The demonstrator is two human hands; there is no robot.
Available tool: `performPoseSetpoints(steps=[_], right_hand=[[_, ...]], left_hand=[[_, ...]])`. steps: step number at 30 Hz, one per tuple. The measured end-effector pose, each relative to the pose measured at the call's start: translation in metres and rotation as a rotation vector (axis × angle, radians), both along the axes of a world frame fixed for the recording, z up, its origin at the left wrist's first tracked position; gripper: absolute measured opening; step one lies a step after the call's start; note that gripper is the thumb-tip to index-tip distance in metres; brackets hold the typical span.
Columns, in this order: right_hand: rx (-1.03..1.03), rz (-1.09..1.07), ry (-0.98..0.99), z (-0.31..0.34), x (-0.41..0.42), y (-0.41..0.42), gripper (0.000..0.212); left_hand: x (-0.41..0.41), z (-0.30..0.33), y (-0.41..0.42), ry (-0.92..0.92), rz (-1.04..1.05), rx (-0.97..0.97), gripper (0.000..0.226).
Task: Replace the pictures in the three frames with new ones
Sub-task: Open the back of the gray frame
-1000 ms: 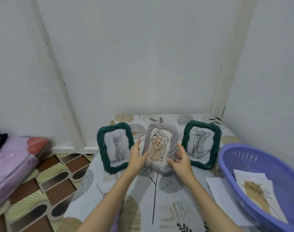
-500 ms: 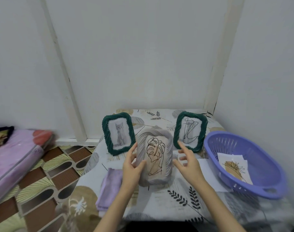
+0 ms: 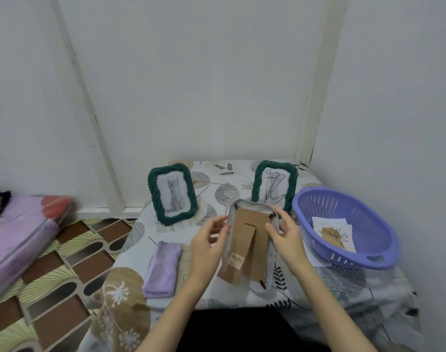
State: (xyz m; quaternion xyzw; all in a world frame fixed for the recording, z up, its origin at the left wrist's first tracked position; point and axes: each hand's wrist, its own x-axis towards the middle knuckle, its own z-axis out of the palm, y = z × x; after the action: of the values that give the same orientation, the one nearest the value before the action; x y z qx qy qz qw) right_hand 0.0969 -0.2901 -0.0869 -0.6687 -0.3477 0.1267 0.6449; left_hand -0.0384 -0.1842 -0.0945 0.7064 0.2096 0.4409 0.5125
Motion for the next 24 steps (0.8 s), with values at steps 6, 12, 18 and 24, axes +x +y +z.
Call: performPoseSetpoints(steps=[6,12,18,24], right_hand=[[0.005,0.233,0.235,-0.015,0.017,0.0,0.042],[-0.067,0.252,0.134,-0.031,0.019,0.013,0.049],[-0.066,0.169,0.085,-0.039,0.012,0.024,0.031],[-0.097,0.082,0.083,-0.048,0.015,0.028,0.024]], left_hand=[[0.005,-0.004,0.032,0.174,-0.001,-0.096,0.045],[0.009,-0.025,0.04,0.217,-0.046,-0.124,0.046],[0.018,-0.04,0.048,0.235,0.035,-0.142,0.038],[0.021,-0.04,0.047,0.254,0.125,-0.014,0.023]])
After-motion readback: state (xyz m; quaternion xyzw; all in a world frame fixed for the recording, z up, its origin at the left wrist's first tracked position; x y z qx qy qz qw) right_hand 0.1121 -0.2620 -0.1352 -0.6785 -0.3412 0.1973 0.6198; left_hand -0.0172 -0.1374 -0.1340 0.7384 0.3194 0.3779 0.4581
